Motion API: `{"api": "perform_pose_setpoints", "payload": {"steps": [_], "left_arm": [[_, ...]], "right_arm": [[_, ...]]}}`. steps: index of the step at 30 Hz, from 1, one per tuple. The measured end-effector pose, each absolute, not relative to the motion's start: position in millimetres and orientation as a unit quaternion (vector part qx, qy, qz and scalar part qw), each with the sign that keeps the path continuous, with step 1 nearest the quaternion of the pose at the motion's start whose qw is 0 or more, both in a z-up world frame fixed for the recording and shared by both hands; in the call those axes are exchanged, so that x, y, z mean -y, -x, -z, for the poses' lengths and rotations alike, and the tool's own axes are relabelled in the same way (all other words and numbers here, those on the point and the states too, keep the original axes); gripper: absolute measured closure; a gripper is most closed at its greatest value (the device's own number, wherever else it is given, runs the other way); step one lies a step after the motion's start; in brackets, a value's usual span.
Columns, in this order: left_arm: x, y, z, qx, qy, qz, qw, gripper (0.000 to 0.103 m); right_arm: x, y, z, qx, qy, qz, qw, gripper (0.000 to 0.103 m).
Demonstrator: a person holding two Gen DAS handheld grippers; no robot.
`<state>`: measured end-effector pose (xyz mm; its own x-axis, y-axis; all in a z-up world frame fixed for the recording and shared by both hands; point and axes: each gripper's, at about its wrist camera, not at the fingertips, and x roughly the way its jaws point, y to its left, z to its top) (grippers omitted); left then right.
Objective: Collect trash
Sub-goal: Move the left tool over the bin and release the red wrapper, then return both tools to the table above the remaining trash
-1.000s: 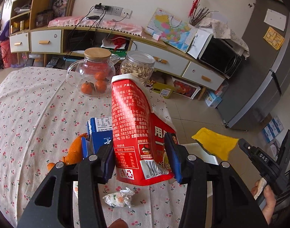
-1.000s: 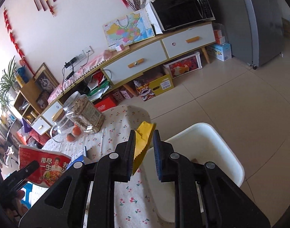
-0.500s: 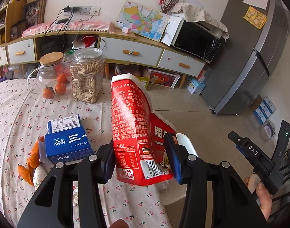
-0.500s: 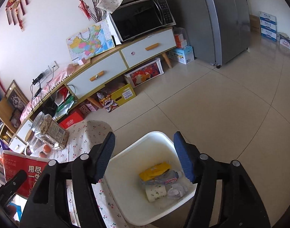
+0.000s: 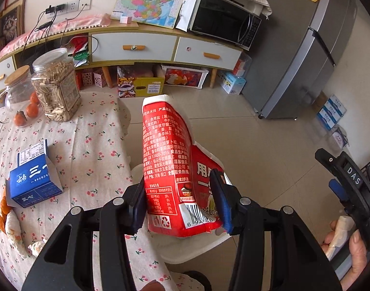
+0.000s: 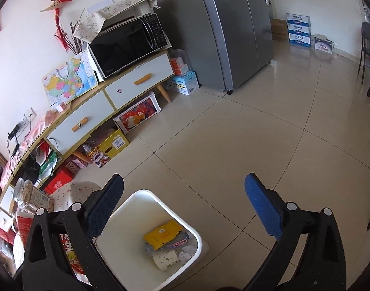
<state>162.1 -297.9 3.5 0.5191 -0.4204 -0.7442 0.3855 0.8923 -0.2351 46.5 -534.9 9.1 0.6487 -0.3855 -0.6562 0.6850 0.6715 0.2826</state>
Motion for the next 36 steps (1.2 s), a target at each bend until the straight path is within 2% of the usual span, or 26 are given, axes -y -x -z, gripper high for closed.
{"api": "perform_pose_setpoints", "payload": {"steps": [4,5,6,8,11,17,24,36], "left_arm": [[321,-163,9,-0.453,0.008,0.245,0.857,0.055],[326,-164,12,-0.458,0.003,0.247,0.854,0.051],[330,-164,15,-0.462,-0.001,0.249,0.851,0.043],[336,-162,17,-0.466,-0.01,0.249,0.849,0.036],[338,-157,18,-0.459,-0.026,0.24,0.855,0.035],[321,-155,17,-0.435,-0.068,0.18,0.88,0.023],[279,-152,10,-0.402,-0.082,0.113,0.905,0.022],[206,-143,-12,-0.35,-0.079,0.062,0.931,0.019]], "right_arm": [[540,-43,-10,-0.283,-0.258,0.318,0.867,0.007],[540,-43,-11,-0.284,-0.255,0.319,0.867,0.007],[540,-42,-11,-0.285,-0.254,0.32,0.867,0.007],[539,-44,-11,-0.287,-0.251,0.321,0.867,0.007],[535,-46,-11,-0.293,-0.237,0.319,0.87,0.007],[512,-55,-14,-0.302,-0.177,0.324,0.879,0.007],[465,-65,-22,-0.287,-0.103,0.308,0.901,0.007],[394,-78,-27,-0.265,-0.064,0.23,0.934,0.007]]}}
